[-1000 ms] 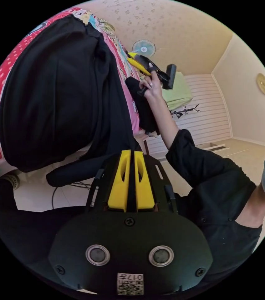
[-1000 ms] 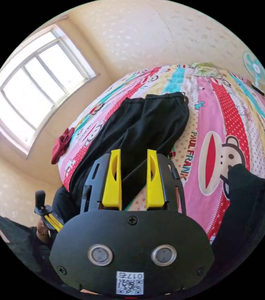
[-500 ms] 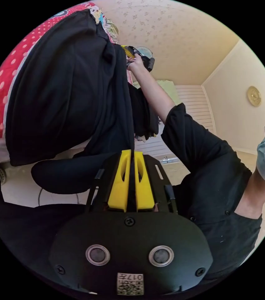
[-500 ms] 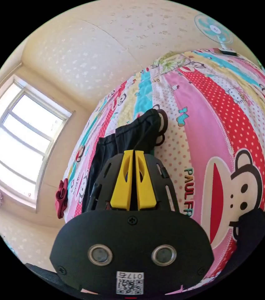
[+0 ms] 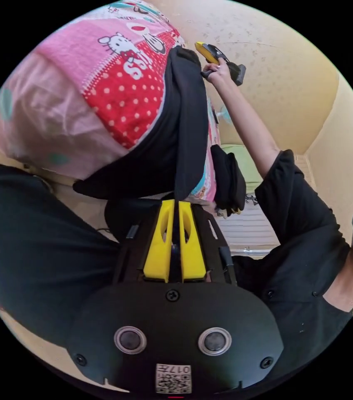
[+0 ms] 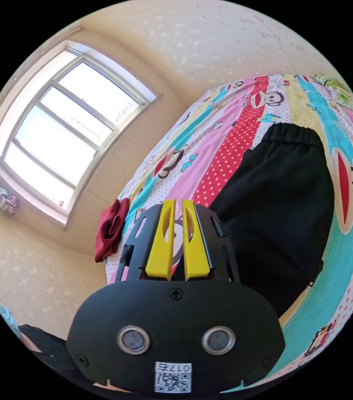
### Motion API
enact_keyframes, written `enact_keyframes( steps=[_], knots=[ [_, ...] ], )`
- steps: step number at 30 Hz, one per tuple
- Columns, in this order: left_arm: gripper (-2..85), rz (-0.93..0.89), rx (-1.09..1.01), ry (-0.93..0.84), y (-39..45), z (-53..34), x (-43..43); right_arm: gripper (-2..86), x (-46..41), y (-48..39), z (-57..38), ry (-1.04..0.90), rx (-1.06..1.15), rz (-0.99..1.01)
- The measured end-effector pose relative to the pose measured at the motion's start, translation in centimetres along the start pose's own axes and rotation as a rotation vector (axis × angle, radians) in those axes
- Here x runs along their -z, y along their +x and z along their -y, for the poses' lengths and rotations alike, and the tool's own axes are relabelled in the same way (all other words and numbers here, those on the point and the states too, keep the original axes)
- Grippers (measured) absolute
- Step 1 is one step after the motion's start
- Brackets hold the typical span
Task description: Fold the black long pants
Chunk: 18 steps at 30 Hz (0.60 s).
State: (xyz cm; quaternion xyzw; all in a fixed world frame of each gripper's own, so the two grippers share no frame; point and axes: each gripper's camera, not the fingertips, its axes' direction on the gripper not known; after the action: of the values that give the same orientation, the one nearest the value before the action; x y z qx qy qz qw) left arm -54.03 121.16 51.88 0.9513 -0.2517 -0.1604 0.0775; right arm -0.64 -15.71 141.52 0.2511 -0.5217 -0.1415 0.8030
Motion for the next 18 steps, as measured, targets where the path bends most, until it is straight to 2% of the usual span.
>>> enact_keyframes(
  steps=[3, 7, 10, 13, 15, 18],
  knots=[
    [0.3, 0.078, 0.012, 0.076, 0.6, -1.0, 1.8, 3.3, 1.8, -1.1, -3.8, -0.037, 0.075, 0.087],
    [2.8, 0.134, 0.003, 0.127, 0.8, -0.5, 2.8, 4.7, 6.9, -2.8, -13.0, -0.167, 0.216, -0.013],
    [7.5, 0.003, -0.067, 0.181, 1.0, 1.4, 3.3, 6.2, 11.5, -2.5, -21.1, -0.184, 0.22, -0.093],
    [10.0, 0.048, -0.126, 0.177, 2.0, 4.6, 2.6, 8.3, 14.6, -0.9, -28.8, -0.181, 0.122, -0.111],
    [10.7, 0.131, -0.145, 0.145, 2.6, 6.9, 1.2, 9.1, 15.1, 0.3, -32.7, -0.184, 0.017, -0.035],
    [9.0, 0.231, -0.116, 0.056, 2.1, 10.0, -2.7, 7.8, 16.0, 1.2, -37.6, -0.039, -0.07, 0.176]
  ],
)
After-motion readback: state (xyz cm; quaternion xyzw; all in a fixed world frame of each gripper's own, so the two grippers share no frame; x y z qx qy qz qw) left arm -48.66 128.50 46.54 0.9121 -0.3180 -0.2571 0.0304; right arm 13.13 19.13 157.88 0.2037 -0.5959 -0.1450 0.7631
